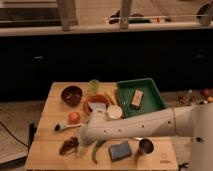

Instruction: Place grapes in purple bowl

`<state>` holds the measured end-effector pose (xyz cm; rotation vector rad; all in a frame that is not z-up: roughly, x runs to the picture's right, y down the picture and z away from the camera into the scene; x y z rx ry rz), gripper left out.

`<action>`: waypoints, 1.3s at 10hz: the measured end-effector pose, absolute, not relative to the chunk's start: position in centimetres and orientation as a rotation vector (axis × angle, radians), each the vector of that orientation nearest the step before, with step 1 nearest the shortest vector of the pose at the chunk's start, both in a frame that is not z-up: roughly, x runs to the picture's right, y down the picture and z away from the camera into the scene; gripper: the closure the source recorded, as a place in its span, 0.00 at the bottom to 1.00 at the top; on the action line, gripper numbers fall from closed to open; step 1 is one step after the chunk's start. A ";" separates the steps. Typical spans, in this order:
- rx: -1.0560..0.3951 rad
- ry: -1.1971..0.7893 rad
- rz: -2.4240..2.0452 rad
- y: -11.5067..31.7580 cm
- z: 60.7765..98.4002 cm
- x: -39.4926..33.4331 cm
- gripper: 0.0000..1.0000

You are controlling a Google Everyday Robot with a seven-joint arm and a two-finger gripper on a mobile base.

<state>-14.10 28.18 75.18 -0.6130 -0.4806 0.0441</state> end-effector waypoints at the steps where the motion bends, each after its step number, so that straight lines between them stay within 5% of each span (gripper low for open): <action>1: -0.618 -0.484 0.041 28.1 75.6 -14.3 0.20; 3: -0.632 -0.487 0.033 28.0 76.5 -14.6 0.26; 10: -0.644 -0.493 0.027 28.5 77.7 -14.9 0.96; 13: -0.636 -0.499 0.014 28.2 77.2 -14.9 1.00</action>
